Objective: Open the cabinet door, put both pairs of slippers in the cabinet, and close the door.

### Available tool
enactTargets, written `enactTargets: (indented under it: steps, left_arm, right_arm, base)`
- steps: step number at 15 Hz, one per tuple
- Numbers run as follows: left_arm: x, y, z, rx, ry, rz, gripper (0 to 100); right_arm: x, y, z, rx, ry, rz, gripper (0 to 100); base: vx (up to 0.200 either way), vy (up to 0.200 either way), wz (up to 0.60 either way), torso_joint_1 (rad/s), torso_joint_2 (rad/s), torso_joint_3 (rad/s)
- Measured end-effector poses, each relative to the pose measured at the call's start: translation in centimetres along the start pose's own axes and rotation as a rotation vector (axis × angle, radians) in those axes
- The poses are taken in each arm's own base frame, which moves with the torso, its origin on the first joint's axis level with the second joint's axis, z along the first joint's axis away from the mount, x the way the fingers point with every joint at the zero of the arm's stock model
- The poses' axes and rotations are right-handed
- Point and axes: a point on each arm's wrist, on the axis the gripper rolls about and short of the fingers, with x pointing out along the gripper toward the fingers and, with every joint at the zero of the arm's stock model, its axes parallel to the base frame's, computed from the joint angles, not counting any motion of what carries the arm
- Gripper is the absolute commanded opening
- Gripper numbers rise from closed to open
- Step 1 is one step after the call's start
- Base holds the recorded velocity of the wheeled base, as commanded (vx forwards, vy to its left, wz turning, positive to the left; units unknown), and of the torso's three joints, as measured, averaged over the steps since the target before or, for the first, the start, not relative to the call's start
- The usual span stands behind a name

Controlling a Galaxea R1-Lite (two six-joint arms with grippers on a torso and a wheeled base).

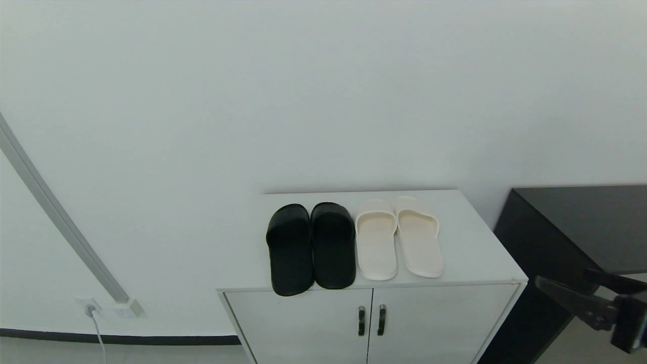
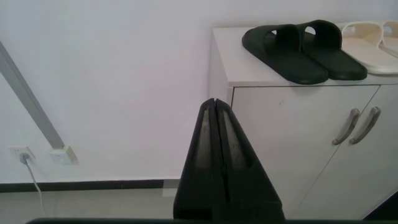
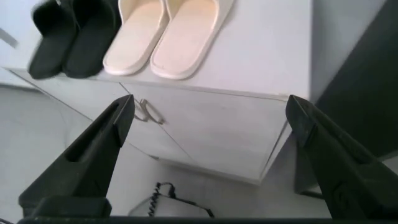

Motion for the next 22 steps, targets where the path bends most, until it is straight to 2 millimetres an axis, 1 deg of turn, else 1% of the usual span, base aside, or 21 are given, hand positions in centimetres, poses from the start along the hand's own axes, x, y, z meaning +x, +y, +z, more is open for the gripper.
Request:
enactTargets:
  steps: [4, 6, 8, 11, 14, 15, 17, 19, 20, 22]
  left_arm:
    - [0.0, 0.0, 0.0, 0.000, 0.000, 0.000, 0]
    - [0.0, 0.0, 0.0, 0.000, 0.000, 0.000, 0]
    - [0.0, 0.0, 0.0, 0.000, 0.000, 0.000, 0]
    - [0.0, 0.0, 0.0, 0.000, 0.000, 0.000, 0]
    - [0.0, 0.0, 0.0, 0.000, 0.000, 0.001, 0]
    - [0.0, 0.0, 0.0, 0.000, 0.000, 0.001, 0]
    - [0.0, 0.0, 0.0, 0.000, 0.000, 0.001, 0]
    - [0.0, 0.0, 0.0, 0.000, 0.000, 0.001, 0]
    - [0.0, 0.0, 0.0, 0.000, 0.000, 0.001, 0]
    - [0.0, 0.0, 0.0, 0.000, 0.000, 0.001, 0]
  right_arm:
    - [3.9, 4.7, 2.5, 0.011, 0.015, 0.033, 100]
    - [5.7, 6.8, 3.3, 0.003, 0.011, 0.026, 100]
    - [7.7, 8.5, 3.4, 0.013, 0.015, -0.023, 100]
    - [10.8, 10.9, 2.8, 0.042, -0.024, -0.069, 100]
    - [14.2, 12.4, 1.3, 0.054, -0.071, -0.103, 100]
    - [15.4, 12.7, 0.5, 0.044, -0.066, -0.124, 100]
    - [17.8, 13.2, -0.3, 0.035, -0.070, -0.182, 100]
    - [19.6, 13.2, -0.5, 0.029, -0.075, -0.228, 100]
    - [20.9, 13.1, -0.3, 0.023, -0.085, -0.252, 100]
    - [23.1, 12.5, -0.3, 0.010, -0.090, -0.290, 100]
  base:
    - [0.000, 0.000, 0.00, 0.000, 0.00, 0.000]
    - [0.000, 0.000, 0.00, 0.000, 0.00, 0.000]
    - [0.000, 0.000, 0.00, 0.000, 0.00, 0.000]
    - [0.000, 0.000, 0.00, 0.000, 0.00, 0.000]
    - [0.000, 0.000, 0.00, 0.000, 0.00, 0.000]
    - [0.000, 0.000, 0.00, 0.000, 0.00, 0.000]
    - [0.000, 0.000, 0.00, 0.000, 0.00, 0.000]
    - [0.000, 0.000, 0.00, 0.000, 0.00, 0.000]
    - [0.000, 0.000, 0.00, 0.000, 0.00, 0.000]
    - [0.000, 0.000, 0.00, 0.000, 0.00, 0.000]
